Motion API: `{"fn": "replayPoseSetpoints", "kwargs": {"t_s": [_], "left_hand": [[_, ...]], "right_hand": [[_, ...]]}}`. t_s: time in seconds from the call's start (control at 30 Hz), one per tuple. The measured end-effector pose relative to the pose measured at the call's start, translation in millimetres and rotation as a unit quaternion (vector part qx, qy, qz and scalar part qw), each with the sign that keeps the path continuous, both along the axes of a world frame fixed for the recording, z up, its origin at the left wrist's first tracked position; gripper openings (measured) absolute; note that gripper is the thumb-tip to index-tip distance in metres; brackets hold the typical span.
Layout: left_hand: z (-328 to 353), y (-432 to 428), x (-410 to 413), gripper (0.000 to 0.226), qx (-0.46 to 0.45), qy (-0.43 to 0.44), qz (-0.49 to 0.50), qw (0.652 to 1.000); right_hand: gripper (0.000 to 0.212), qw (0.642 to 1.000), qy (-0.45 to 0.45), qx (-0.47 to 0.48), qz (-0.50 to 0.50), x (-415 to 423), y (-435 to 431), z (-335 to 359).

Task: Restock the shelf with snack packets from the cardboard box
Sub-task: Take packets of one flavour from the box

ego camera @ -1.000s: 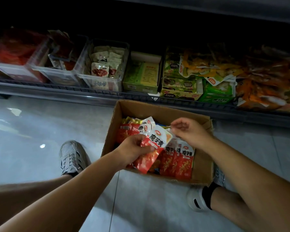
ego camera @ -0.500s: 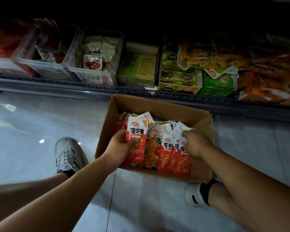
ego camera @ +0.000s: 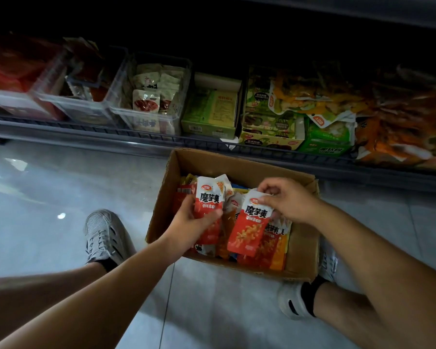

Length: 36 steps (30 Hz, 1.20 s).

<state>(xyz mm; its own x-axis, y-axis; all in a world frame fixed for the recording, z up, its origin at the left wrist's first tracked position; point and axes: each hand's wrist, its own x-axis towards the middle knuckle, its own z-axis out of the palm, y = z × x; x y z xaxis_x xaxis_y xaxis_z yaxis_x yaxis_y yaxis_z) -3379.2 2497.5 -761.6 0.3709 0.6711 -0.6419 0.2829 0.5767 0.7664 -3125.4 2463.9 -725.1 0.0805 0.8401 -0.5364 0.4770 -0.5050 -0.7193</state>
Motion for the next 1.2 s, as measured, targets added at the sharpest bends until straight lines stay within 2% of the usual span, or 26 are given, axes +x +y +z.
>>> {"fn": "replayPoseSetpoints", "kwargs": {"t_s": [0.1, 0.23, 0.3, 0.37, 0.43, 0.53, 0.63, 0.87, 1.0, 1.13, 1.2], "left_hand": [[2, -2, 3, 0.067, -0.011, -0.038, -0.046, 0.998], [-1, -4, 7, 0.054, 0.054, 0.031, -0.090, 0.994], [-5, -2, 3, 0.051, 0.051, 0.043, -0.051, 0.996], [-8, -1, -2, 0.053, 0.026, 0.033, 0.003, 0.999], [-11, 1, -6, 0.056, 0.021, 0.040, 0.028, 0.999], [-13, 0, -6, 0.054, 0.042, 0.051, 0.023, 0.998], [-13, -3, -6, 0.052, 0.044, 0.043, 0.022, 0.998], [-15, -2, -9, 0.052, 0.051, 0.042, 0.008, 0.998], [-15, -2, -8, 0.052, 0.048, 0.036, 0.007, 0.998], [-15, -2, -7, 0.053, 0.042, 0.032, 0.013, 0.999], [-14, -2, -7, 0.055, 0.037, 0.032, 0.024, 0.999]], "right_hand": [[0.009, 0.999, 0.035, 0.026, -0.003, -21, 7, 10], [0.019, 0.993, 0.079, 0.060, -0.063, -35, 8, 1], [0.023, 0.994, 0.016, 0.068, -0.085, -21, 2, -20], [0.028, 0.993, -0.109, 0.025, -0.034, -1, -14, -44], [0.037, 0.977, -0.203, -0.049, 0.034, 13, -33, -65], [0.063, 0.951, -0.267, -0.114, 0.102, 14, -48, -83], [0.074, 0.952, -0.261, -0.116, 0.110, 9, -44, -90], [0.063, 0.947, -0.303, -0.064, 0.087, 11, -46, -92], [0.045, 0.960, -0.267, -0.054, 0.058, 12, -47, -87], [0.042, 0.963, -0.262, -0.036, 0.046, 13, -44, -80], [0.028, 0.975, -0.221, -0.024, 0.020, 16, -37, -69]]}}
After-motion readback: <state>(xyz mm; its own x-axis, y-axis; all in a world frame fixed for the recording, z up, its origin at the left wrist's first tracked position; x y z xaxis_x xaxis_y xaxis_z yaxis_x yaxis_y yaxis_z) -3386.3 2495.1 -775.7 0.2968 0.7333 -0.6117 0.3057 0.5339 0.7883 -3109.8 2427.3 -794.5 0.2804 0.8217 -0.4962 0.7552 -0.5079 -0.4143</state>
